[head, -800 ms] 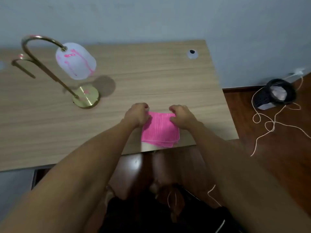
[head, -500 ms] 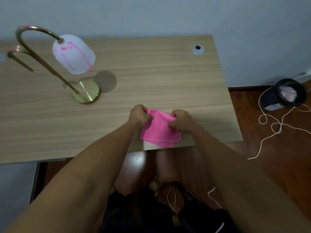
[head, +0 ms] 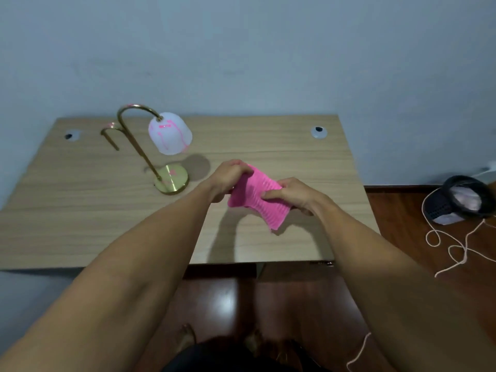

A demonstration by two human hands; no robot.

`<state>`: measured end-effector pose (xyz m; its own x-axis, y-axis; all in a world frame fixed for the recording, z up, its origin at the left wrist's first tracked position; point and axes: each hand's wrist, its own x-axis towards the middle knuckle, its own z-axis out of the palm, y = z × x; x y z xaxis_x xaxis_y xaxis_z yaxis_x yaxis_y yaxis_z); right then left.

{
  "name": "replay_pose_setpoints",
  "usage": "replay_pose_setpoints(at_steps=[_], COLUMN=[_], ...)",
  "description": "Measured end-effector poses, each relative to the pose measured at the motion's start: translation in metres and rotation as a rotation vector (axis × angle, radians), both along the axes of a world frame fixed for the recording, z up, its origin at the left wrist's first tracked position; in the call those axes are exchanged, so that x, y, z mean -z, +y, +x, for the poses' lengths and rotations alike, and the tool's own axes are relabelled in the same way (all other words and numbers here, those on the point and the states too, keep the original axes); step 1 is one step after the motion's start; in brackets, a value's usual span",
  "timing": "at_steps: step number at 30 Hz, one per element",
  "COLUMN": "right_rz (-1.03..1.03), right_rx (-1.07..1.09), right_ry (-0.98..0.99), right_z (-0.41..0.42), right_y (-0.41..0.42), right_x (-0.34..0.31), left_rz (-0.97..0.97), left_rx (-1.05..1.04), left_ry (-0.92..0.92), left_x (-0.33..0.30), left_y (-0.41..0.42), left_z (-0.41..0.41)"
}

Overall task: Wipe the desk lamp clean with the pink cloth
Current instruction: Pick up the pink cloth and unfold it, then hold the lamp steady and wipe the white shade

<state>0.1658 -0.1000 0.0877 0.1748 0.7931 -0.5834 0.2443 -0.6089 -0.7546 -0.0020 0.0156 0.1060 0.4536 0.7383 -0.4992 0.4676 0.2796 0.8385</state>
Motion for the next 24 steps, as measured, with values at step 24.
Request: replay_pose_setpoints(at_steps=[24], right_rz=[0.423], right_rx=[0.499], right_ry=[-0.178], right_z=[-0.158], right_y=[0.135], right_x=[-0.115], left_rz=[0.832], left_rx=[-0.163], left_ry=[0.012], left_x=[-0.132], left_y=[0.14], left_z=[-0.202])
